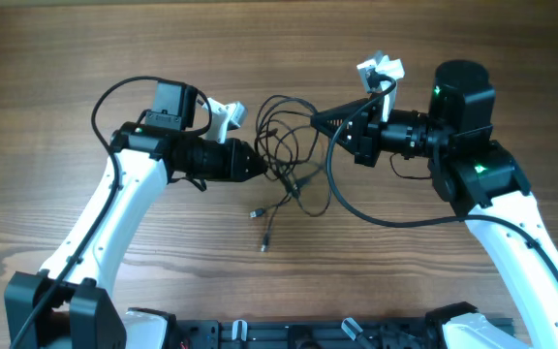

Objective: Untangle cables

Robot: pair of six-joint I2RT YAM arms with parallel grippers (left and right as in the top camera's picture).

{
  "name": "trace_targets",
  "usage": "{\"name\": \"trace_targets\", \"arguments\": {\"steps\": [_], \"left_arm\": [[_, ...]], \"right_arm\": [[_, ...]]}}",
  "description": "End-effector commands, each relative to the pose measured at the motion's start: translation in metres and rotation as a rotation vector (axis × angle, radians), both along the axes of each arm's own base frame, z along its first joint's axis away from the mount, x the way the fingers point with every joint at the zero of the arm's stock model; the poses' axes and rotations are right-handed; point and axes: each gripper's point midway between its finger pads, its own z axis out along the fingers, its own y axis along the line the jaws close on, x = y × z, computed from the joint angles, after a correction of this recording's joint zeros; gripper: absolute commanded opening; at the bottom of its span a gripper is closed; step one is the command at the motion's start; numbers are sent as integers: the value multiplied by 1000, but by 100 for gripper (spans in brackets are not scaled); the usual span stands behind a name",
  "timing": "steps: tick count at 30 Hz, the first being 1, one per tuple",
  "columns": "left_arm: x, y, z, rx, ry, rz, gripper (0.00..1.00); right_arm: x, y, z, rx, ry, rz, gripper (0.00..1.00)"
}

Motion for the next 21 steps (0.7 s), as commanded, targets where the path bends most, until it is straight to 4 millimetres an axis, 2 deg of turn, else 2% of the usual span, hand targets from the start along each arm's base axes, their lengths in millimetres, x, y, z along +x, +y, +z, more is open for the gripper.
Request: {"name": "trace_targets", "arguments": {"steps": [1,6,14,15,18,21], "left_arm": [[10,-3,3,0,-43,-6,35],[23,-6,9,-15,-115,-5,38],[27,-2,7,12,-131,7,39],[28,-3,8,8,-135,6,41],[26,-14,19,-69,-151,-30,56],[22,-33,32,-148,-186,-92,60]], "right_arm": [[-19,6,22,57,-17,94,4],[-36,10,34,108,-46,207,4],[-51,12,58,179,-96,316,4],[-51,12,58,179,-96,315,4],[-54,12,59,183,-92,333,4],[-55,12,59,184,-92,337,4]]}}
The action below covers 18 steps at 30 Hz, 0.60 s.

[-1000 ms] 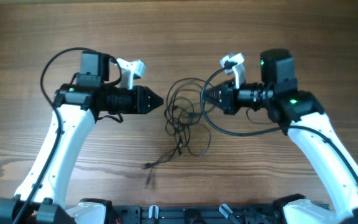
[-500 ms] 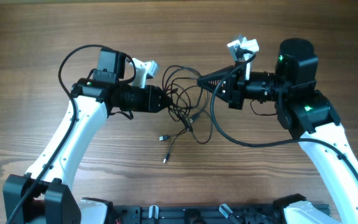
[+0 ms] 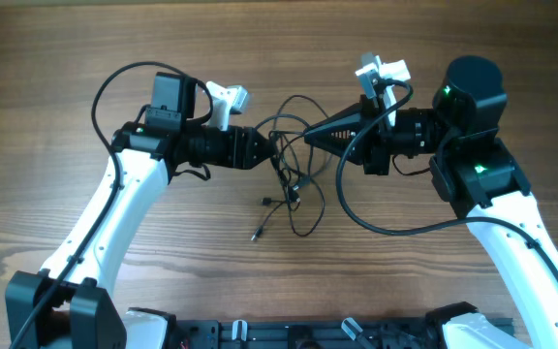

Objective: Untangle cables

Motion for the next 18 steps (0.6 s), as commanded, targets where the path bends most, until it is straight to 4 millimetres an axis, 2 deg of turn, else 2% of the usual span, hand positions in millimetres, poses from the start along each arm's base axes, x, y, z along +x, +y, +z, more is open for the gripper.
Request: {"name": "trace_targets", "arguments": {"steps": [1,5,7,9,11,12,13,15,16,17,18], "left_arm": [[-8,-25,16,-91,-24,-95,61],[-19,-40,17,-95,-24,-146,58],[-22,-44,18,-102,-27,-161,50],[-22,-45,18,-100,-27,-164,34],[-20,-39,12,-63,-20,-137,24],[-17,-33,5,-22,-12,-110,20],[-12,-15,-11,84,13,-42,16],[-10,6,-25,192,38,19,15],[-10,15,-31,238,51,44,15],[-10,23,-36,275,63,64,15],[-12,26,-37,286,74,70,15]], "right_arm": [[-13,0,15,20,-34,47,4],[-13,0,15,21,-38,50,4],[-10,0,16,20,-45,34,4],[16,-3,7,-15,-11,-119,5],[56,-18,-17,-97,116,-383,10],[77,-36,-40,-168,217,-563,10],[101,-101,-107,-368,502,-1019,11],[89,-167,-153,-555,678,-1394,8],[81,-187,-164,-626,698,-1501,9],[67,-215,-177,-764,695,-1622,16],[60,-226,-184,-849,693,-1660,29]]}}
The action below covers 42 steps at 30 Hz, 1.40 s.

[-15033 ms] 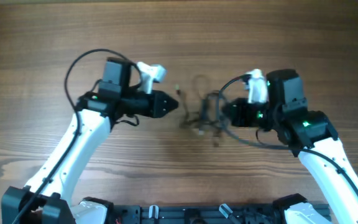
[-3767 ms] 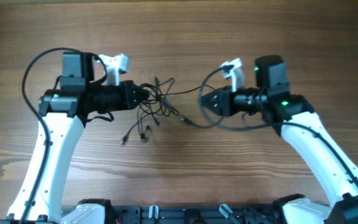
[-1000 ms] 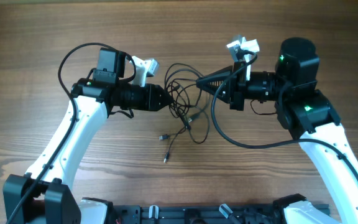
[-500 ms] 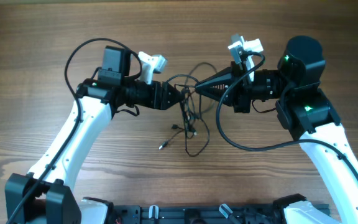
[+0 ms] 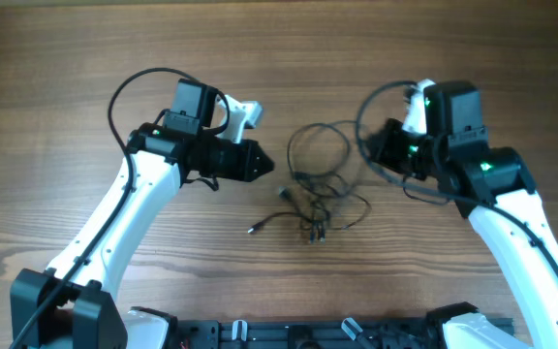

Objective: Untangle cables

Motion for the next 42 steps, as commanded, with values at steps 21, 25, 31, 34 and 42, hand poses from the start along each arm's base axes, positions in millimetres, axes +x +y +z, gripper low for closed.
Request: {"name": "trace_targets", "arguments": {"steps": [21,25,31,34,42], "left_arm": [[5,17,-11,107,-2,45,28],[5,17,-11,106,5,53,29],[5,17,-11,104,13,64,29],[5,17,-11,104,13,64,29],[3,13,-9,76,21,52,34]], "right_arm": [[-82,57,-129,-43,346,694,52],[-70,58,-154,-72,335,638,39],[-72,67,-158,-61,329,667,4],[-77,88,-148,47,291,747,4],[-8,171,36,468,-322,987,4]]}}
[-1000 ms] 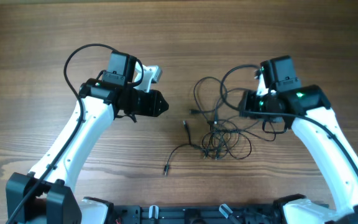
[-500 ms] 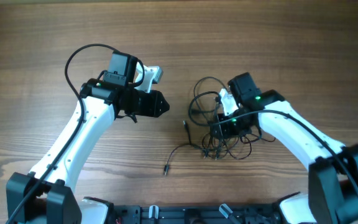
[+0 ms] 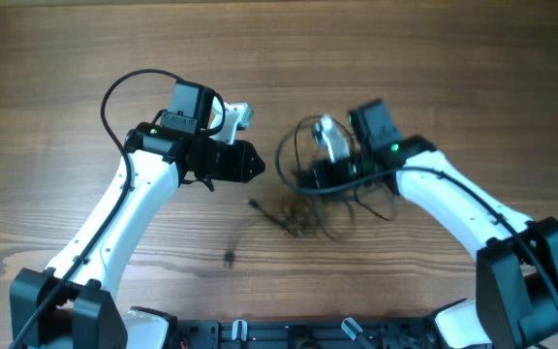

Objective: Untangle cables

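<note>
The thin black cables lie in a blurred tangle at the table's middle. One loop rises from it toward my right gripper. That gripper reaches in from the right, low over the tangle, and looks shut on a strand. A plug end sticks out to the left of the tangle. A small dark connector lies apart, nearer the front. My left gripper hangs left of the tangle, apart from it, its fingers together and holding nothing.
Brown wooden table all around. The arms' own black supply cables arch over the left wrist and beside the right forearm. The black base rail runs along the front edge.
My right arm has swung left and down onto the tangle. The cables, which lay still in a flat heap, are now blurred and bunched lower. A small connector now lies apart at the front left. The left gripper has drawn back slightly.
Both grippers first met at the tangle from either side, fingers among the loops, and were still there at the second moment. Then both had drawn apart, leaving the cables lying between them. Now the right gripper is back on the tangle while the left stays off it.
</note>
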Robot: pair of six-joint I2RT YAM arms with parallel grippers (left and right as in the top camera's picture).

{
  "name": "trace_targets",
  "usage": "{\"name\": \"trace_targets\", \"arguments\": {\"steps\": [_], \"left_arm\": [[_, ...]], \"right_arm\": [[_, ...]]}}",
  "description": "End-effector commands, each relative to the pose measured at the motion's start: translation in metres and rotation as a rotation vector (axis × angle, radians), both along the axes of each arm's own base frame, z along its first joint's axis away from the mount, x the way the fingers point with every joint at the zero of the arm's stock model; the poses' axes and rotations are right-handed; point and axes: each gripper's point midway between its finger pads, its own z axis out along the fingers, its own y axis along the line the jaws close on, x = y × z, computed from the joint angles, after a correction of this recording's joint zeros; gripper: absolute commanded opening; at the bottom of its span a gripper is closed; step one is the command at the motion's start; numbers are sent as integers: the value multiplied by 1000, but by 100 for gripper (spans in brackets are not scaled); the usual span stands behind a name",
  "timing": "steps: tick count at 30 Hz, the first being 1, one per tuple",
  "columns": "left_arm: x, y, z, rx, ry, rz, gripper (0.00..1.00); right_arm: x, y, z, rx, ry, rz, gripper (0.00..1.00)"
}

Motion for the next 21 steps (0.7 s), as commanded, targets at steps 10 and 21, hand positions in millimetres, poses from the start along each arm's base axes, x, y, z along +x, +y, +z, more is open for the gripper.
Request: {"name": "trace_targets", "arguments": {"steps": [10,21], "left_arm": [[1,-25,20,-155,-17,-63,39],[37,26,-4,140,-83,210,34]], "right_arm": [[-3,34,178,415,-237,202,4],[-4,33,195,433,-323,211,4]]}}
